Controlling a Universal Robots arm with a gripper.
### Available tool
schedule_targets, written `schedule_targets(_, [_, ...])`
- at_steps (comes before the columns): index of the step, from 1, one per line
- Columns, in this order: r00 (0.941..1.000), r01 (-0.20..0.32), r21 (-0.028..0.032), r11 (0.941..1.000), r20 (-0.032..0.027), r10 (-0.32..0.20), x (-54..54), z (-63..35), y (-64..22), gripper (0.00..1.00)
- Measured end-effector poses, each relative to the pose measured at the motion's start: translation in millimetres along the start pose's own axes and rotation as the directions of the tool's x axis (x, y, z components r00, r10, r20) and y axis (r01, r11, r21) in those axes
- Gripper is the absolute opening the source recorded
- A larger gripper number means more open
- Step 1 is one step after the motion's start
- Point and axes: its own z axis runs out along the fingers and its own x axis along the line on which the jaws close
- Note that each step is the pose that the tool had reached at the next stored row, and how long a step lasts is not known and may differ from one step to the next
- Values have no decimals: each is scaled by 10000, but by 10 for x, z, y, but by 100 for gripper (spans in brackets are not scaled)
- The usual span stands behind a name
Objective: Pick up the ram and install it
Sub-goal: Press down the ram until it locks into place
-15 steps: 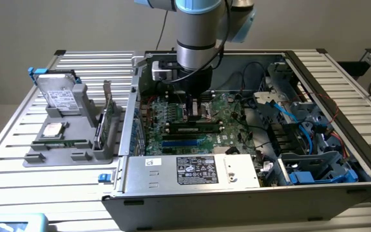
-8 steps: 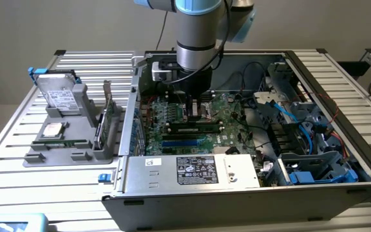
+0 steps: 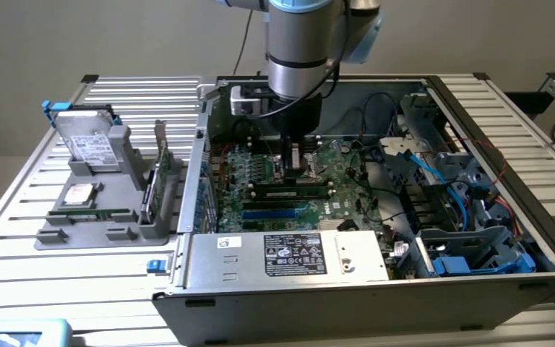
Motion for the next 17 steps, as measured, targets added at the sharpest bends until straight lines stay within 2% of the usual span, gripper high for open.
schedule_targets(12, [10000, 1, -7, 10000, -12, -1, 5, -66, -178, 11])
schedule_targets(17, [10000, 1, -12, 10000, -2, -1, 7, -66, -179, 11])
